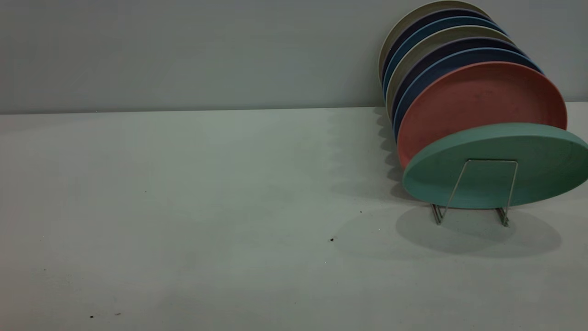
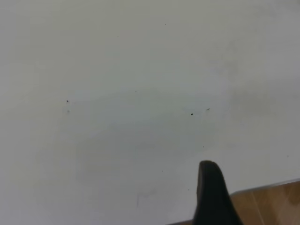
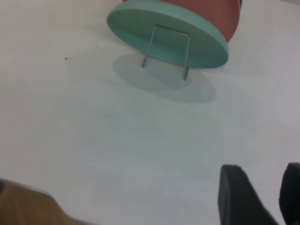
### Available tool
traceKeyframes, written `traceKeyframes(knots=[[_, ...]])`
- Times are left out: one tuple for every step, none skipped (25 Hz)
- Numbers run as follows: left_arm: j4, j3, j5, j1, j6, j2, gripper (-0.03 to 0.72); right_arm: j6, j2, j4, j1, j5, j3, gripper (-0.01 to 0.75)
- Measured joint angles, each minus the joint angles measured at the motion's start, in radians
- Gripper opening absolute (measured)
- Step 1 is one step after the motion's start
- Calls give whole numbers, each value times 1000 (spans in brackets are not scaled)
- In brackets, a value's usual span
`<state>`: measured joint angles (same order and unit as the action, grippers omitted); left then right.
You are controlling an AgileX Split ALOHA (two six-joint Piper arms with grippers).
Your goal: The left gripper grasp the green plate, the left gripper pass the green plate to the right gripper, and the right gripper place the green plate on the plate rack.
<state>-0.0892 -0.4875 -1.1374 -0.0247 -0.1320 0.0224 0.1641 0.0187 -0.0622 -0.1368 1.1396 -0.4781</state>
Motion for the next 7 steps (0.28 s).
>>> traceKeyframes(knots=[[0, 0, 0, 0, 0, 0, 487, 0, 0, 0, 0, 0, 0, 239], [0, 0, 0, 0, 0, 0, 487, -1, 0, 0, 0, 0, 0, 239], [0, 0, 0, 0, 0, 0, 487, -5, 0, 0, 0, 0, 0, 239], [0, 0, 0, 0, 0, 0, 487, -14, 0, 2, 0, 0, 0, 239], [0, 0, 0, 0, 0, 0, 487, -22, 0, 6, 0, 0, 0, 239], [0, 0, 0, 0, 0, 0, 487, -33, 0, 12, 0, 0, 0, 239], [0, 0, 0, 0, 0, 0, 487, -43, 0, 20, 0, 0, 0, 239]])
